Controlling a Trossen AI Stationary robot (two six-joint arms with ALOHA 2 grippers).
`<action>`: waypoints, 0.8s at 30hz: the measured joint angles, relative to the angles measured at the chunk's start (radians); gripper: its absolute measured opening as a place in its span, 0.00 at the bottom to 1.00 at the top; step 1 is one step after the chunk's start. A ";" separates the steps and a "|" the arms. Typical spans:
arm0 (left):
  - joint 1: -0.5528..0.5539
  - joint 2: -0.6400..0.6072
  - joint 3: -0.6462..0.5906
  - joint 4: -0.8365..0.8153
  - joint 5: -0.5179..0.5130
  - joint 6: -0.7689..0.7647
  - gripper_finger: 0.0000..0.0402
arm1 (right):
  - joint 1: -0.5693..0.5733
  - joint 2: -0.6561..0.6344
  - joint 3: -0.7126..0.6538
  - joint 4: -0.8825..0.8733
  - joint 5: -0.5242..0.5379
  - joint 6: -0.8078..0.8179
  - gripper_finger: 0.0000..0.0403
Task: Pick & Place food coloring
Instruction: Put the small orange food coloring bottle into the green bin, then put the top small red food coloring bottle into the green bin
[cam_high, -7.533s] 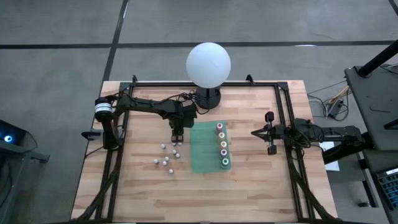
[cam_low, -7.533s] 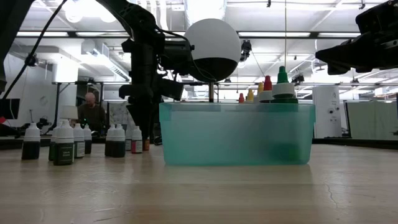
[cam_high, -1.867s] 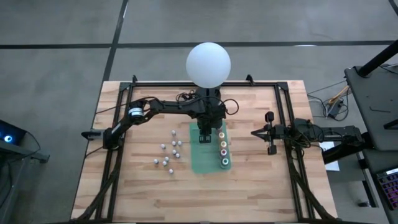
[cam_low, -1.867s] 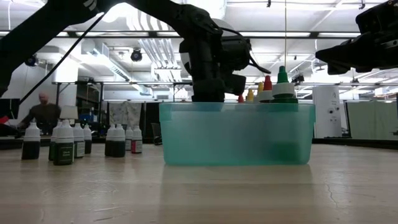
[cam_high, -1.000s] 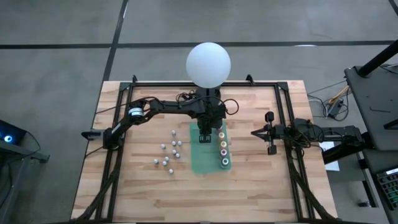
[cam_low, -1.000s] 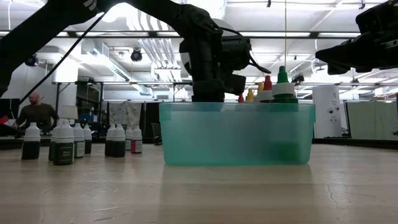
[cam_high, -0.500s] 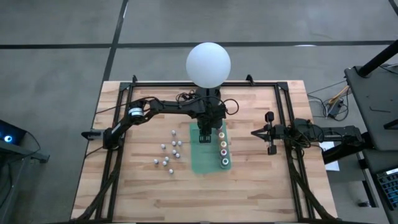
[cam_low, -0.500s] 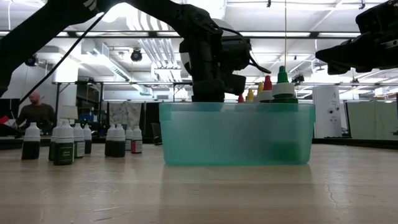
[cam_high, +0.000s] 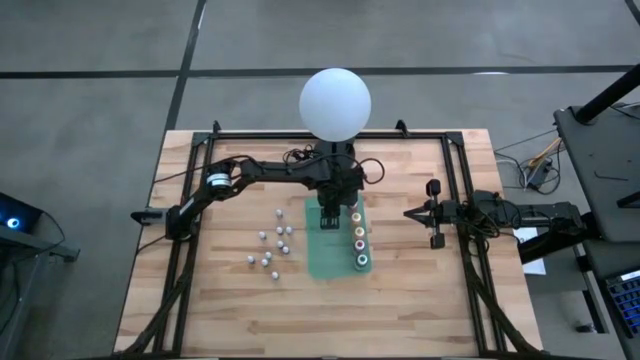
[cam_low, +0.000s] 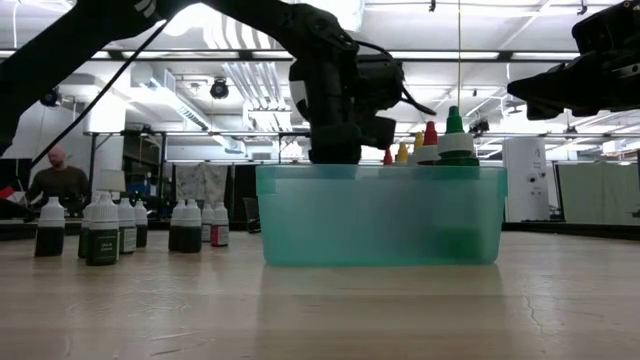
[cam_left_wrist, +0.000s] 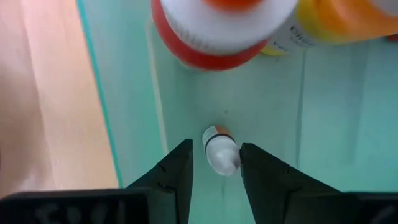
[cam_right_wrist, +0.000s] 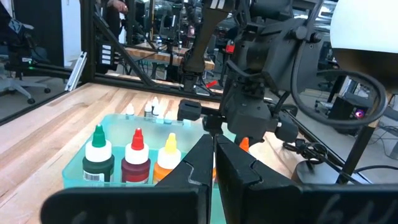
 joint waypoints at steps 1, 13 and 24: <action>0.000 0.000 0.007 -0.006 -0.001 0.000 0.26 | 0.000 0.000 0.000 0.000 0.000 -0.001 0.02; 0.000 0.000 0.039 -0.069 -0.016 -0.001 0.26 | 0.000 0.000 0.000 0.000 0.000 0.000 0.02; 0.001 -0.049 0.044 -0.087 -0.023 -0.002 0.26 | 0.000 0.001 0.000 0.001 0.000 0.000 0.02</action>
